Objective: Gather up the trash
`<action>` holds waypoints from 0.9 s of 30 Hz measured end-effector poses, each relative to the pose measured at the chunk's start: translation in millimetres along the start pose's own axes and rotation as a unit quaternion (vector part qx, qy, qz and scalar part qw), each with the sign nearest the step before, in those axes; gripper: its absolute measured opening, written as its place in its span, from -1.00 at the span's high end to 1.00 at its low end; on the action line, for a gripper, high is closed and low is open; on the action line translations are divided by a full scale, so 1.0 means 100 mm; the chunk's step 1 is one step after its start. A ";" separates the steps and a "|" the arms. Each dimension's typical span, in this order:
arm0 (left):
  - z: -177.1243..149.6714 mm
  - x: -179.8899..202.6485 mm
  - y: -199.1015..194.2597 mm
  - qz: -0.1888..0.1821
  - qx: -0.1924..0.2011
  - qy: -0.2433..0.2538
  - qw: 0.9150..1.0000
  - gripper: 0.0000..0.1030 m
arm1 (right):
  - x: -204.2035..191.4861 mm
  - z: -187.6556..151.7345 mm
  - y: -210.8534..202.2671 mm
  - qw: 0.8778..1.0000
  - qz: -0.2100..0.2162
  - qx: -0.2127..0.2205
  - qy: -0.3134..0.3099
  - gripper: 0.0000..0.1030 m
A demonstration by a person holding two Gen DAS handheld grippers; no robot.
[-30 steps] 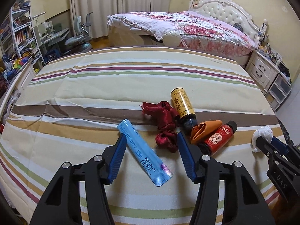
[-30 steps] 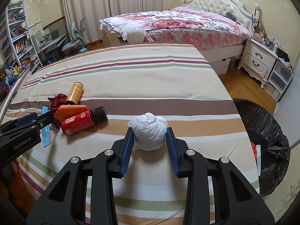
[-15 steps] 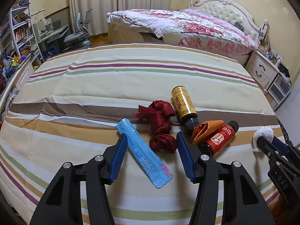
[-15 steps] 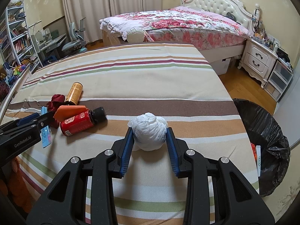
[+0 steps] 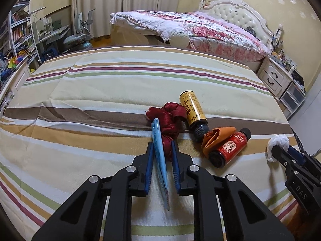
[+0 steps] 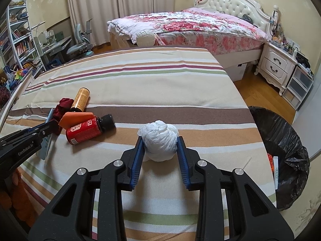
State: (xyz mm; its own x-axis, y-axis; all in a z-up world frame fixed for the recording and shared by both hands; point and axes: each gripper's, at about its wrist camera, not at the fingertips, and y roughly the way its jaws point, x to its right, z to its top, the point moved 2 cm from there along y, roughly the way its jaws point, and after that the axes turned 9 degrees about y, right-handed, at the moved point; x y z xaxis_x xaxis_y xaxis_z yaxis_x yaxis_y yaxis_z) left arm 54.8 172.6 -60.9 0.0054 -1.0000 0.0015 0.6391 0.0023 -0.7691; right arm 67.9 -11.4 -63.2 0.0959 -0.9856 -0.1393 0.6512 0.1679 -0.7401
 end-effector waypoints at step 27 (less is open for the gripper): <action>-0.08 -0.17 -0.22 0.017 0.018 -0.021 0.999 0.14 | 0.03 -0.02 -0.15 1.000 -0.002 0.005 0.003 0.38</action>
State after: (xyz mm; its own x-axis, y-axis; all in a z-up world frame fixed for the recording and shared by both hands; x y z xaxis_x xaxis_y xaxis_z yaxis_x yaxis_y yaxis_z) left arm 34.7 189.3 -49.0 0.0595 -0.9982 0.0041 0.6652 0.0366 -0.7458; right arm 56.7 -17.2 -54.1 0.0898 -0.9860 -0.1402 0.6587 0.1644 -0.7342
